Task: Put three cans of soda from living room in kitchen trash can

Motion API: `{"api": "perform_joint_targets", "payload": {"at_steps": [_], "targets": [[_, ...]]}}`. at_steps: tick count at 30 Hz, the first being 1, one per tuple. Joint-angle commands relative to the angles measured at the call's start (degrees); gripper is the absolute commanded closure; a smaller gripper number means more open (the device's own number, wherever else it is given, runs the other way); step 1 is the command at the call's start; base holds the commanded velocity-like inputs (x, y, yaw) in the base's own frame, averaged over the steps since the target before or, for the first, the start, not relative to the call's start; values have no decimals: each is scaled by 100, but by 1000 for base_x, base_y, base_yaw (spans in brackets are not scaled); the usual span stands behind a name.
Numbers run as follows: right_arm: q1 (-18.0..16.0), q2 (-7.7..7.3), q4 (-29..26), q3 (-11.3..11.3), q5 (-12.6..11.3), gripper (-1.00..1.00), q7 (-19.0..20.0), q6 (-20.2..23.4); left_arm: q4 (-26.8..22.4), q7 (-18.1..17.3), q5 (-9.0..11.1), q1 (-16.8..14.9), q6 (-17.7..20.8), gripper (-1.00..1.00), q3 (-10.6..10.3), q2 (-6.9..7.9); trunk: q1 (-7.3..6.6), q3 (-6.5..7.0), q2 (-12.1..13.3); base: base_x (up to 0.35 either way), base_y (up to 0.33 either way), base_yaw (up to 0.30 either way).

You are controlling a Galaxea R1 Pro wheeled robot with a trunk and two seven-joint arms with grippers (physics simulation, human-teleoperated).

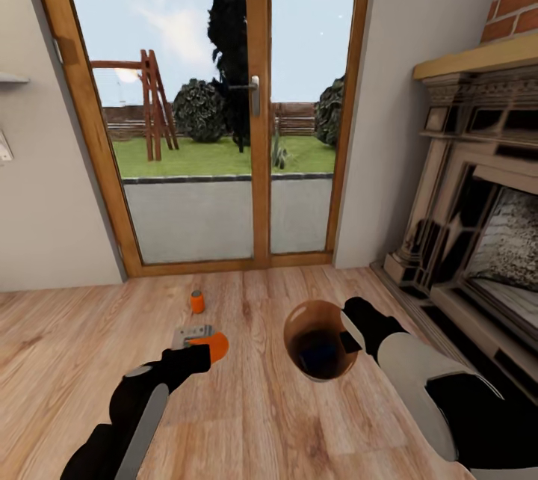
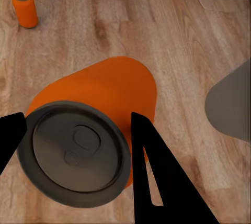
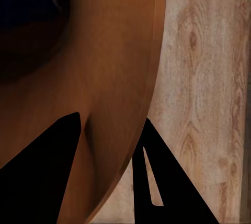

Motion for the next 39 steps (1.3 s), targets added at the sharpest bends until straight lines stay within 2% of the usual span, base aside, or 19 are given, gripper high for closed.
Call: {"api": "perform_joint_targets", "payload": {"at_steps": [1,3,4,5,6,7,10,12,15,17,19,22,23,25,29,33,39], "targets": [[2,16,24,-11,1,100,-2,-9,-7,-122,1,3,8,100,8,52,-23,19,41,0,0,0],[10,32,42,-10,2,100,-2,-12,-11,-211,4,4,26,100,53,93,-67,55,121,0,0,0],[29,42,52,-10,3,100,-2,-16,-14,-281,6,6,58,100,139,123,-89,73,162,0,0,0],[61,57,61,-5,3,100,-2,-23,-17,-593,8,11,246,100,362,163,-111,91,202,0,0,0],[67,63,62,-4,3,100,-2,-24,-18,-728,9,12,309,100,426,170,-133,109,242,0,0,0],[75,73,63,-3,4,100,-2,-25,-18,-1032,9,13,437,100,566,181,-155,127,282,0,0,0],[85,90,65,-2,4,100,-2,-26,-19,-1542,9,15,637,100,828,211,-221,181,402,0,0,0],[100,104,70,-1,4,100,-2,-27,-19,-1759,10,16,717,100,936,249,-264,217,482,0,0,0],[126,141,73,-1,8,100,-2,-27,-19,-2106,10,16,812,100,1013,350,-330,271,603,0,0,0],[147,181,72,26,10,100,-2,-27,-19,-2497,10,16,910,100,1047,406,-374,306,683,0,0,0],[164,288,73,191,6,100,-2,-117,-20,-3262,10,10,1167,100,1131,463,-418,342,763,0,0,0],[170,350,104,221,5,100,-2,-196,-20,-3616,10,9,1242,100,1153,491,-484,396,883,0,0,0],[173,390,159,234,8,100,-5,-230,-20,-3843,10,8,1292,100,1173,540,-506,414,924,0,0,0],[174,426,219,254,10,100,-7,-255,-18,-4043,10,8,1354,100,1223,605,-550,450,1004,0,0,0],[205,590,332,293,12,100,-10,-294,-12,-4670,59,7,1477,100,1481,724,-638,522,1164,0,0,0],[248,638,358,315,13,100,-10,-299,-12,-4974,76,-5,1477,100,1527,740,-726,594,1325,0,0,0],[324,659,364,328,15,100,-11,-303,-18,-5093,146,-19,1477,100,1540,753,-858,701,1565,0,0,0]]}}
